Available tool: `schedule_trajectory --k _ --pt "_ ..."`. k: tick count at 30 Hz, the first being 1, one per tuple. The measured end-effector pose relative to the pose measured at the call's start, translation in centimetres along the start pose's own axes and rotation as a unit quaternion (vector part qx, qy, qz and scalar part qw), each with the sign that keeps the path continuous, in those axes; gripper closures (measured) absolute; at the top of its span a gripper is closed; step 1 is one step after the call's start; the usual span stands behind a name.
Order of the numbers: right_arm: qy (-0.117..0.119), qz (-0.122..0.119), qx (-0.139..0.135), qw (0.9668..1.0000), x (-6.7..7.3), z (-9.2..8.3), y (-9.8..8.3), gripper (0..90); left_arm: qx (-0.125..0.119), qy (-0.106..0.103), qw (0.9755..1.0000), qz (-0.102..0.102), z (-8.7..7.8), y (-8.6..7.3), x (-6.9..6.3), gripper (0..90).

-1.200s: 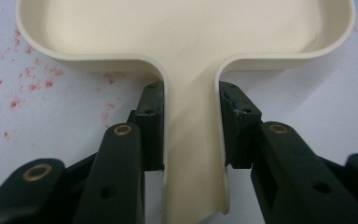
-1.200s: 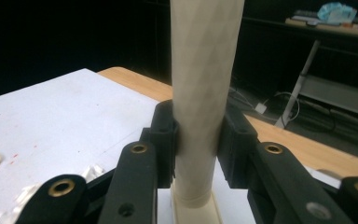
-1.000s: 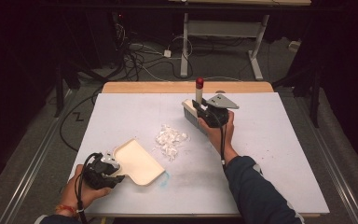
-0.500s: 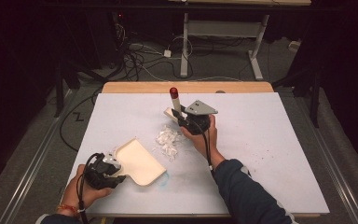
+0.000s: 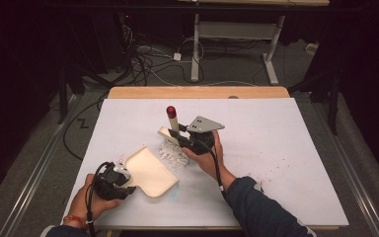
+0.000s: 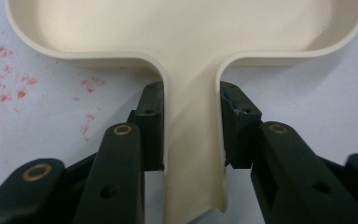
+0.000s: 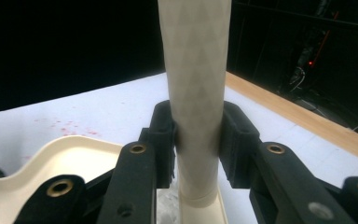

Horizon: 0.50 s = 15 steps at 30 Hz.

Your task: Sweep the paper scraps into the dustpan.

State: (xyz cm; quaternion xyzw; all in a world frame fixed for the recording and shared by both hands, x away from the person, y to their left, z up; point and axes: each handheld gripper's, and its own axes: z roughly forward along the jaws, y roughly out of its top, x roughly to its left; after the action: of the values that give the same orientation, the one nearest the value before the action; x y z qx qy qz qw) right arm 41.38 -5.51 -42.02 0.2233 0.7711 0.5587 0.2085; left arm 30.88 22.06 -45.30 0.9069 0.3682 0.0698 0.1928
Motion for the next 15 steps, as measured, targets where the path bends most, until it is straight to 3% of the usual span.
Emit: schedule_trajectory --k 6,10,15 --pt "0.033 0.008 -0.005 0.9994 1.6 -0.4 0.1 70.7 0.0 0.0 1.0 -0.002 0.1 0.1 -0.1 63.5" --pt "0.053 -0.007 -0.004 0.9986 3.3 -0.4 0.2 70.8 0.0 0.002 1.0 -0.001 0.1 0.2 -0.2 63.4" --pt "0.069 -0.024 -0.007 0.9973 4.6 -0.5 0.5 71.3 0.001 0.002 1.0 0.0 0.3 0.3 -0.4 63.4"
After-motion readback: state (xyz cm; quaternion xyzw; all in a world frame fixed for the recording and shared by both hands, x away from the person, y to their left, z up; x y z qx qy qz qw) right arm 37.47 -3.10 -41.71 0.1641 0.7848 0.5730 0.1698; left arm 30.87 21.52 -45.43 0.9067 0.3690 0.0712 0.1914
